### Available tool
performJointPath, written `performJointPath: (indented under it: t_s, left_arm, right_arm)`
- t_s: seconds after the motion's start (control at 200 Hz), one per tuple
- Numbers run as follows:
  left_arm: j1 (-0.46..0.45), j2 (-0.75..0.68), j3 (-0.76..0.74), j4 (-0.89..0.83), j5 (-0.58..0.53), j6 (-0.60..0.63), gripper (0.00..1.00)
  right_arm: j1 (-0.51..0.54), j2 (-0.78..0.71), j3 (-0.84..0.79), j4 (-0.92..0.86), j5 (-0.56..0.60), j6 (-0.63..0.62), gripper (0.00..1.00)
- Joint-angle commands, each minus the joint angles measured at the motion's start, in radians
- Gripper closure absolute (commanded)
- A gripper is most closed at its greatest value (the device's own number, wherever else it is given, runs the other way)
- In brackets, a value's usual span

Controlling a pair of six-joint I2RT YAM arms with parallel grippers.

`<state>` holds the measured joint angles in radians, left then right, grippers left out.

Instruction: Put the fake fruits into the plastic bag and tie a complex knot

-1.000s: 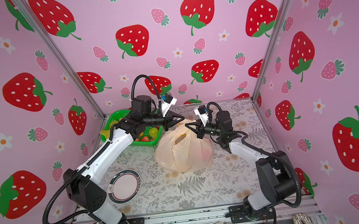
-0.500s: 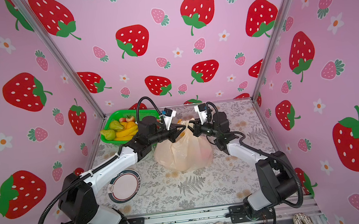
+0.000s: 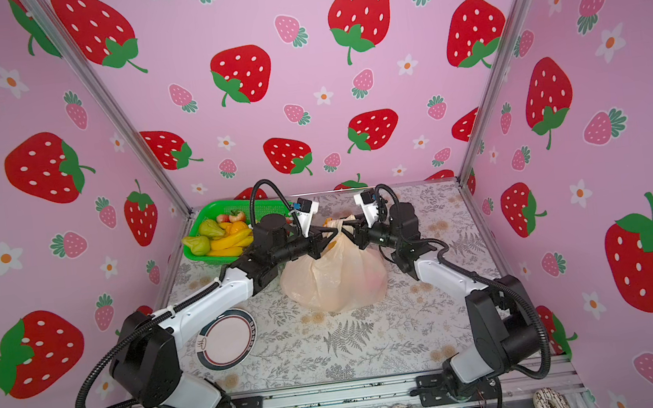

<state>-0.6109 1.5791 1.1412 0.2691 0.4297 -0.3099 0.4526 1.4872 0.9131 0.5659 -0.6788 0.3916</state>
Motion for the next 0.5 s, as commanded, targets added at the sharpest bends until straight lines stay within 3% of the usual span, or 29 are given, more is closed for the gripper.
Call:
performJointPath:
  t_s: [0.0,0.23,0.435,0.495]
  left_arm:
    - [-0.002,0.006,-0.001,0.042,0.017,-0.020,1.00]
    - [-0.002,0.014,0.010,0.045,0.023,-0.028,1.00]
    - [-0.001,0.014,0.017,0.047,0.032,-0.040,1.00]
    - [-0.001,0.013,0.018,0.047,0.032,-0.041,1.00]
  right_arm:
    - [-0.008,-0.019,0.048,-0.062,0.005,-0.052,0.68]
    - [-0.009,-0.022,0.098,-0.209,-0.018,-0.143,0.56]
    - [-0.009,-0.049,0.133,-0.348,0.036,-0.231,0.49]
    - [-0.009,-0.059,0.136,-0.379,0.053,-0.251,0.41]
